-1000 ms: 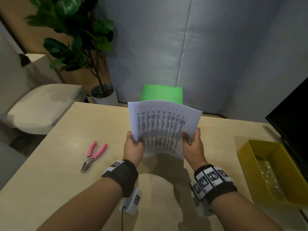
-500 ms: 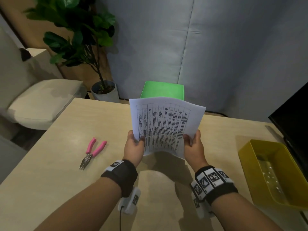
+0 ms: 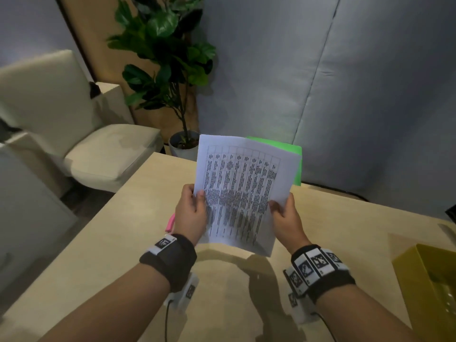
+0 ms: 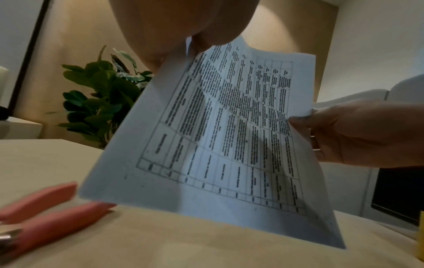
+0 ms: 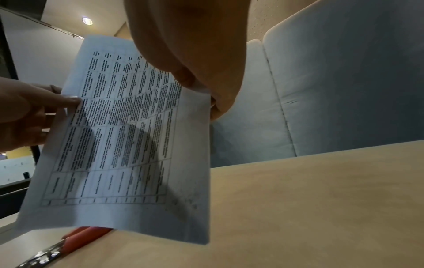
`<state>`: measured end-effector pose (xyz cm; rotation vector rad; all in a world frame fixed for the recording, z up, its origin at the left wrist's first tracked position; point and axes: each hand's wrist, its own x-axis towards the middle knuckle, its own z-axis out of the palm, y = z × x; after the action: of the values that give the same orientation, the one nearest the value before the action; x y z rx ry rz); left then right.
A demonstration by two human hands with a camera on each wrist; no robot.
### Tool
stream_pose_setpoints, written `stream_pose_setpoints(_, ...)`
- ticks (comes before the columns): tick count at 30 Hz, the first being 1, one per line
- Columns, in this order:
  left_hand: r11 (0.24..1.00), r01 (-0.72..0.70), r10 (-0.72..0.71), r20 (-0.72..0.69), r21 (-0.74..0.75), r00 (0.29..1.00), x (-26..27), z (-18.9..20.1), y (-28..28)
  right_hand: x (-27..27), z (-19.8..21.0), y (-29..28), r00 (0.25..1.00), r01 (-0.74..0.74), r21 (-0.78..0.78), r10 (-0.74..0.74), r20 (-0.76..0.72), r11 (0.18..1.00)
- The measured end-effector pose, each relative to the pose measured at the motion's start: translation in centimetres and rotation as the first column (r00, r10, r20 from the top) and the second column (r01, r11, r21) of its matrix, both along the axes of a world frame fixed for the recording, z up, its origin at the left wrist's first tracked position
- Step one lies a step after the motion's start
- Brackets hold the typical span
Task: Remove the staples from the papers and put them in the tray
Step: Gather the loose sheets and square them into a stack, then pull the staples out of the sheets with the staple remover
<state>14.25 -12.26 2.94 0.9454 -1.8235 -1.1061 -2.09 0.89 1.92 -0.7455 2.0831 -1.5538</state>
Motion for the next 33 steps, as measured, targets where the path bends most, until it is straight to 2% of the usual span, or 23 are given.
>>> stream_pose_setpoints(3, 0.999, -0.035, 0.035, 0.037, -0.006, 0.999, 2.5, -0.4, -2.1, 1.7, -0.5, -2.6, 0.999, -0.049, 0.002, 0.050, -0.013, 0.999)
stream_pose_setpoints(5, 0.995, -0.097, 0.097, 0.055, -0.013, 0.994, 4.0, -0.6, -3.6, 2.7, -0.9, -4.0, 0.995, -0.101, 0.033, 0.100, 0.028, 0.994)
stream_pose_setpoints(8, 0.984, -0.178, 0.180, 0.061, -0.029, 0.982, 5.9, -0.2, -5.6, 3.8, -2.2, -6.0, 0.977, -0.196, 0.216, 0.170, 0.131, 0.957)
stream_pose_setpoints(11, 0.981, -0.191, 0.193, 0.065, -0.033, 0.979, 7.2, 0.5, -7.4, 4.7, -4.5, -7.3, 0.954, -0.282, 0.527, 0.290, 0.070, 0.802)
stream_pose_setpoints(13, 0.980, -0.199, 0.200, 0.067, -0.025, 0.977, 7.7, 0.8, -8.4, 5.6, -5.9, -8.1, 0.920, -0.339, 0.621, 0.387, 0.062, 0.707)
stream_pose_setpoints(16, 0.977, -0.211, 0.212, 0.054, -0.024, 0.976, 8.3, 0.8, -9.7, 7.4, -6.7, -9.4, 0.876, -0.393, 0.654, 0.480, 0.051, 0.647)
stream_pose_setpoints(21, 0.976, -0.215, 0.216, 0.016, -0.009, 0.976, 8.8, 0.3, -12.0, 9.8, -7.8, -12.8, 0.828, -0.459, 0.608, 0.561, 0.028, 0.648)
stream_pose_setpoints(28, 0.983, -0.182, 0.182, -0.001, -0.019, 0.983, 8.4, 0.1, -13.6, 12.1, -9.0, -16.4, 0.832, -0.440, 0.628, 0.554, 0.016, 0.642)
stream_pose_setpoints(33, 0.985, -0.171, 0.171, 0.013, -0.006, 0.985, 8.1, -0.5, -14.1, 12.1, -9.3, -16.7, 0.861, -0.323, 0.715, 0.506, -0.050, 0.620)
